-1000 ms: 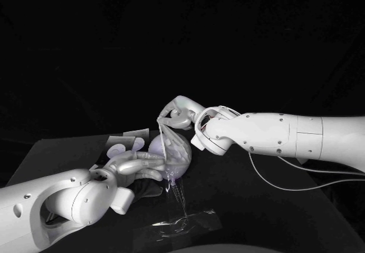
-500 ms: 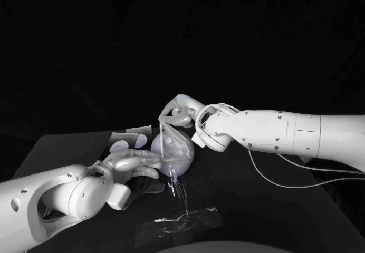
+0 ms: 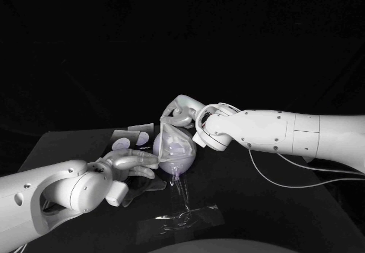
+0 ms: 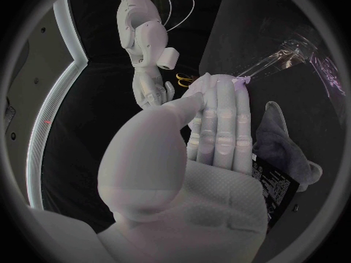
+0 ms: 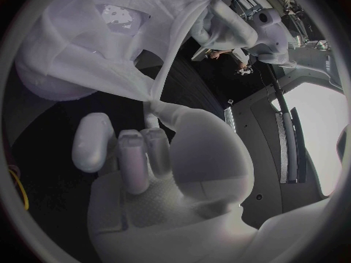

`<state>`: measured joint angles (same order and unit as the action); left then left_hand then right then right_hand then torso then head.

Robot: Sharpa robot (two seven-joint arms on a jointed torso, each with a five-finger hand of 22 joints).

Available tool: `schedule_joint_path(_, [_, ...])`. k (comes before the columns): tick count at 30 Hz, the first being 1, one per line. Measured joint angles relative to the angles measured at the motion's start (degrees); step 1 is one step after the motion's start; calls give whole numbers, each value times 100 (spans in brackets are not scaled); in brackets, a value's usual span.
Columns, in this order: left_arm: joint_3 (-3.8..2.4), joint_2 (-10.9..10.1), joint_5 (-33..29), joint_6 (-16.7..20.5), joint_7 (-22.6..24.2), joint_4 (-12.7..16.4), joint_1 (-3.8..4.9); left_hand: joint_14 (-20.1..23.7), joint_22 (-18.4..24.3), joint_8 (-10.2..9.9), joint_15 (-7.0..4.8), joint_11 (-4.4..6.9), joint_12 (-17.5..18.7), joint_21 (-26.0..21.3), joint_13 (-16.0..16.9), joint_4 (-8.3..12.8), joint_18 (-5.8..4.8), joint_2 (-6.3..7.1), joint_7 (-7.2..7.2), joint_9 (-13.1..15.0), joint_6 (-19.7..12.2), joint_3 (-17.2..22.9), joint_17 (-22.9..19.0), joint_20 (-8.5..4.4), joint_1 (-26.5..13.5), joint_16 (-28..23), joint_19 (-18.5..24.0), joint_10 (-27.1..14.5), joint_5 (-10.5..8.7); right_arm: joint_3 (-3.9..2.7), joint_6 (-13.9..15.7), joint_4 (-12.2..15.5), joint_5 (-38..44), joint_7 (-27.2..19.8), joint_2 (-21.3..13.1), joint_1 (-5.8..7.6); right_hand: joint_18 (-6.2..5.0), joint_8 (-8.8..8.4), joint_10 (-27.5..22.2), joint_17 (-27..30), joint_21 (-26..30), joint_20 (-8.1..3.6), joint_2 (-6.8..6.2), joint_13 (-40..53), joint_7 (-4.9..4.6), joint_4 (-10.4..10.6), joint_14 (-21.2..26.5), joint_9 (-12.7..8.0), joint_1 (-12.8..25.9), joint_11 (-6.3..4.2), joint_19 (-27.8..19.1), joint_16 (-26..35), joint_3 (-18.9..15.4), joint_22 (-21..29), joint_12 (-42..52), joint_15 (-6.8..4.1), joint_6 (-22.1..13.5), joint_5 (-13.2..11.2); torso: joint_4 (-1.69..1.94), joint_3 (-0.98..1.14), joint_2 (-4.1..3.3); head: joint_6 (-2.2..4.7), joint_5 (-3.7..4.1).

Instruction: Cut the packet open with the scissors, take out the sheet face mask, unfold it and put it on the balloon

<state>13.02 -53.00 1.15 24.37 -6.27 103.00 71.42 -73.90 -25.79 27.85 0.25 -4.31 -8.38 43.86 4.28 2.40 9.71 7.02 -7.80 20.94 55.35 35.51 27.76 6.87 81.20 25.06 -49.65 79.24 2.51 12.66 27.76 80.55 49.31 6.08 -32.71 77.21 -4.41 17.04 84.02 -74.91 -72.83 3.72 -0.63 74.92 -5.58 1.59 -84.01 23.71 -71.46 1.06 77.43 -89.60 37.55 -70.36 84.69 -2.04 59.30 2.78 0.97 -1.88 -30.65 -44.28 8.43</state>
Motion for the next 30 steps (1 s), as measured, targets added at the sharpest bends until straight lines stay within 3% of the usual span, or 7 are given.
schedule_joint_path(11, [1, 95, 127, 97, -156, -103, 0, -5, 1, -14, -3, 0, 1, 0, 10, 0, -3, 0, 1, -14, -1, 0, 8, 0, 0, 0, 0, 0, -12, 0, 11, -107, 97, 24, 137, -45, -4, -33, -9, -5, 41, 0, -15, 0, 1, 17, 1, 0, 15, 9, -41, -20, 16, 39, -22, 1, 0, -1, 2, -4, -5, -30, -54])
schedule_joint_path(23, [2, 192, 182, 257, -210, -264, -1, -15, 1, -15, 6, 0, 7, 0, 10, -19, -5, 1, 2, -25, -3, 17, 13, 0, -1, 0, 0, 0, 7, 2, 5, -447, 208, 73, 439, -116, 0, -18, -9, -4, 130, 9, -37, 3, -3, 74, -6, -11, 39, 9, -91, -16, -9, 105, -127, -6, -6, -5, 6, -7, -5, -75, -115])
schedule_joint_path(27, [2, 215, 192, 289, -237, -315, -1, -27, 2, -16, -2, 0, 9, -1, 10, -19, -5, 1, 3, -24, -4, 17, 18, 0, -1, 0, 0, 0, 7, 2, -32, -572, 259, 144, 537, -132, 0, -16, -9, -3, 217, 10, -118, 3, -2, 160, -6, -10, 171, 9, -153, -15, -81, 202, -232, -6, -6, 0, 9, -7, -5, -88, -129])
schedule_joint_path(30, [2, 220, 199, 305, -260, -340, -1, -36, 2, -32, 5, 0, 13, -1, 10, -21, -5, 2, 4, -18, -4, 18, 21, 0, -2, 0, 0, 0, 7, 2, -69, -630, 303, 219, 579, -143, -88, 3, -9, 1, 359, 32, -300, 2, -49, 277, -6, 26, 364, 9, -257, -3, -313, 311, -367, -6, -95, 23, 10, -9, -5, -99, -142])
